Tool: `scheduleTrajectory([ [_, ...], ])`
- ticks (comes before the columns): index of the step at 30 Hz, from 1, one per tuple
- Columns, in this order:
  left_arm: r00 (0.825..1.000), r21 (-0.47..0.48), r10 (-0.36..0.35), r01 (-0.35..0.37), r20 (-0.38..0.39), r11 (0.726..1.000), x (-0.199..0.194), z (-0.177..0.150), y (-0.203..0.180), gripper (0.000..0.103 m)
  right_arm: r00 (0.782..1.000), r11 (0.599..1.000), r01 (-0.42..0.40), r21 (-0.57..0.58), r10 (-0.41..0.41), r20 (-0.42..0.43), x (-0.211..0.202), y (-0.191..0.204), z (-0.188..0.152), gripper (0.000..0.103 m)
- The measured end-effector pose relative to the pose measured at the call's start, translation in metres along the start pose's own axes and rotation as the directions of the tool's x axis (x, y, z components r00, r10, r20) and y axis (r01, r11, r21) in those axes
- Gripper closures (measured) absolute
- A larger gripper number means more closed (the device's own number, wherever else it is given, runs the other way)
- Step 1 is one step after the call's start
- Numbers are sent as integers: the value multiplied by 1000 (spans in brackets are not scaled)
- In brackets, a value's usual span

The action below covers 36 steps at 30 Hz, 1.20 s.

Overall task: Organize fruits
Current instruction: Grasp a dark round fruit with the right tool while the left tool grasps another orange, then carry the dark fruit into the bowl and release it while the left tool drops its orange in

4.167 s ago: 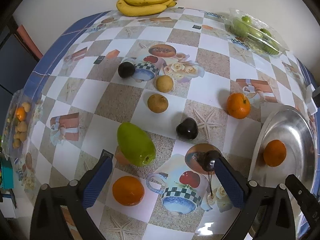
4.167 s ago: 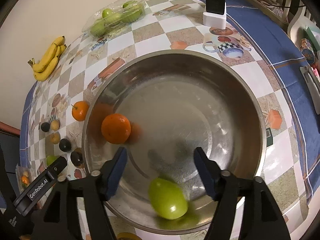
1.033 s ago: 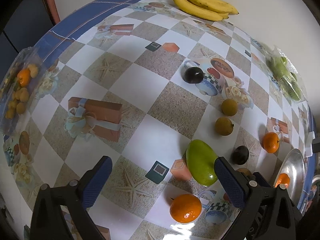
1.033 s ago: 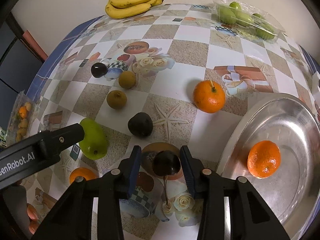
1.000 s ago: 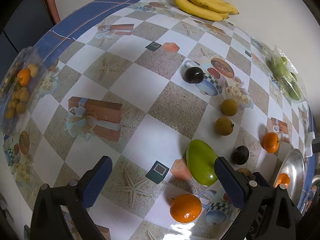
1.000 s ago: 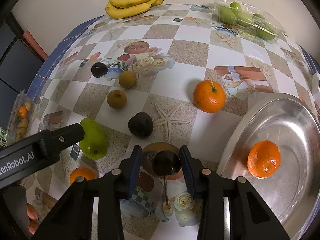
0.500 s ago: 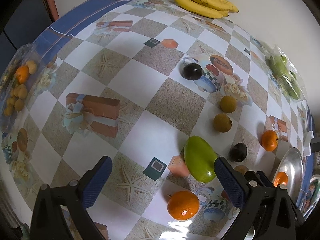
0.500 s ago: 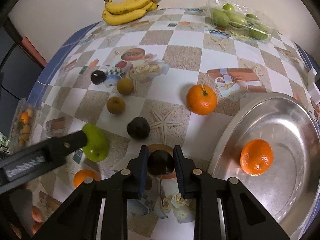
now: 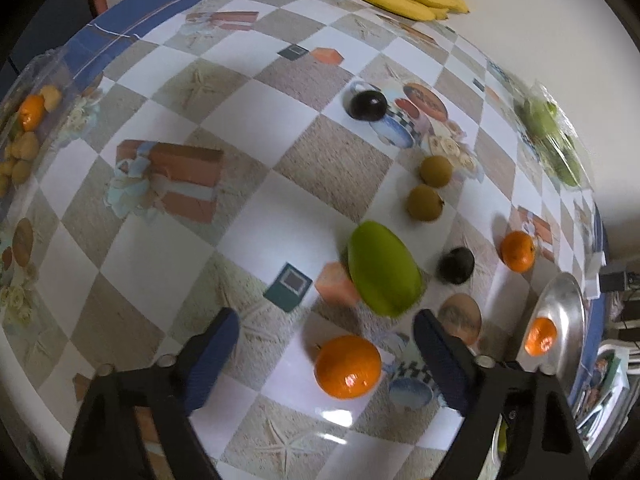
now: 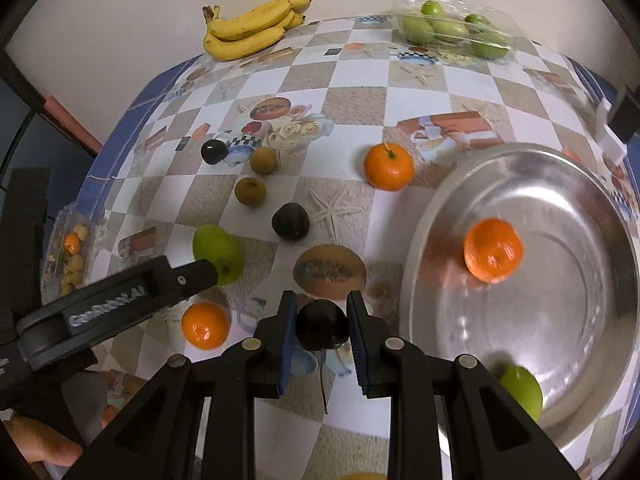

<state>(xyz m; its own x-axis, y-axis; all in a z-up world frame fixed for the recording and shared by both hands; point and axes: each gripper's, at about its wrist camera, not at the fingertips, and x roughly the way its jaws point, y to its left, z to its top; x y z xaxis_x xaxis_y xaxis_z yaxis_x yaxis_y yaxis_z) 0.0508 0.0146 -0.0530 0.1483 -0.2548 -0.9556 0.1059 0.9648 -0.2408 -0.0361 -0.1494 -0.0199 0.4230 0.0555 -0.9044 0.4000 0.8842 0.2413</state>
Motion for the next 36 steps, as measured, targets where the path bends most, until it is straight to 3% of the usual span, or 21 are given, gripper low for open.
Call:
scheduleTrajectory([
  [12, 999, -10, -11, 11, -37, 1000, 3, -17, -2, 51, 998, 998, -44, 40, 42, 49, -26, -10, -14, 77],
  [15, 999, -10, -34, 34, -33, 999, 0, -19, -3, 65, 997, 998, -52, 47, 49, 54, -29, -12, -15, 77],
  [23, 999, -12, -37, 36, -17, 999, -4, -17, -5, 65, 996, 996, -69, 64, 65, 62, -33, -19, -15, 77],
  [36, 990, 43, -91, 87, 103, 995, -38, -12, -29, 65, 994, 992, -71, 107, 62, 86, -42, -34, -13, 77],
])
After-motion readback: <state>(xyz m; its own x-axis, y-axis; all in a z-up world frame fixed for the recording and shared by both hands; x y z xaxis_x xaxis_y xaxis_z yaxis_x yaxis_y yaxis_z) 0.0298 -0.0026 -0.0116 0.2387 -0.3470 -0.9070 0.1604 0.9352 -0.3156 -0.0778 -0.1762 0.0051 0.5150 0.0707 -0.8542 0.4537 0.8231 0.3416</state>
